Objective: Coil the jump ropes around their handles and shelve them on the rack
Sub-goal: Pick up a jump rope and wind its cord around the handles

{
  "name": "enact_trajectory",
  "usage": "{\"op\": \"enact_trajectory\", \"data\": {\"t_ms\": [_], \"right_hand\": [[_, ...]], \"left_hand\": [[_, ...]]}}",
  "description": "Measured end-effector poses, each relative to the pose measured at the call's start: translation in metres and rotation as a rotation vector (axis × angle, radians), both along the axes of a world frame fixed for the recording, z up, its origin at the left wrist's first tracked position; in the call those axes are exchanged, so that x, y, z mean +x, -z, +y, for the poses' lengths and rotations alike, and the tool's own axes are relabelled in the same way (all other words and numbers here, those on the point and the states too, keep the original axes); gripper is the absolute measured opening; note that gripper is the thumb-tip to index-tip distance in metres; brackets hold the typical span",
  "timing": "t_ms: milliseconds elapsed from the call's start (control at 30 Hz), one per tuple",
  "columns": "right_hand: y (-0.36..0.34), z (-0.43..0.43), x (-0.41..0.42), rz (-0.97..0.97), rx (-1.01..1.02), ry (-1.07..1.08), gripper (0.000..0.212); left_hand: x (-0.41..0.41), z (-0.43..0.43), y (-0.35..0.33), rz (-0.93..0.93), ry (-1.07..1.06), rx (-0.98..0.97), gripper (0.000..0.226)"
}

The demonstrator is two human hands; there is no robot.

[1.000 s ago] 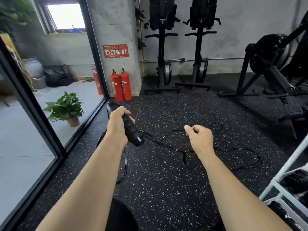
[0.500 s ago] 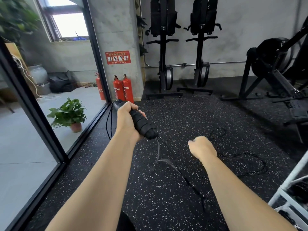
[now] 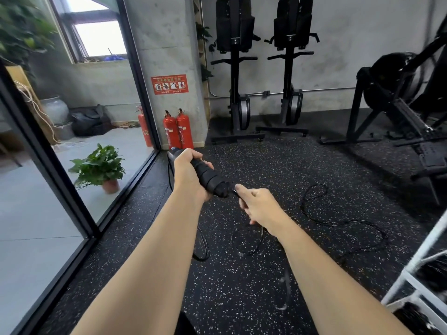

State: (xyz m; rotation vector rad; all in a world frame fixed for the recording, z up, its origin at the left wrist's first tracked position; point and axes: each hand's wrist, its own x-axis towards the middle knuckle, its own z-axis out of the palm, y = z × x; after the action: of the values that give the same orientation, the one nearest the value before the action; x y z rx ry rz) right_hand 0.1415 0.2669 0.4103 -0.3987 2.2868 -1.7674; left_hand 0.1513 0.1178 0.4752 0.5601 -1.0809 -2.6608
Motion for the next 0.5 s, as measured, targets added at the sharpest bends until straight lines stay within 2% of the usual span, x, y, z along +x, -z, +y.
{"op": "enact_trajectory", "data": {"t_ms": [100, 300, 400, 500], "right_hand": [[0.015, 0.014, -0.007, 0.066, 0.129, 0.069, 0.054], [0.023, 0.042, -0.011, 0.052, 0.254, -0.045, 0.050], [0.021, 0.044, -0.009, 0.037, 0.217, -0.083, 0.043], [0.019, 0.036, -0.012, 0.069, 0.204, 0.002, 0.041]], "left_hand": [[-0.002, -0.003, 0.001, -0.019, 0.014, -0.033, 0.023], [-0.007, -0.013, 0.006, -0.057, -0.017, -0.003, 0.032], [-0.010, -0.018, 0.012, -0.073, -0.025, -0.003, 0.032], [-0.010, -0.020, 0.018, -0.044, 0.019, 0.001, 0.024]]}}
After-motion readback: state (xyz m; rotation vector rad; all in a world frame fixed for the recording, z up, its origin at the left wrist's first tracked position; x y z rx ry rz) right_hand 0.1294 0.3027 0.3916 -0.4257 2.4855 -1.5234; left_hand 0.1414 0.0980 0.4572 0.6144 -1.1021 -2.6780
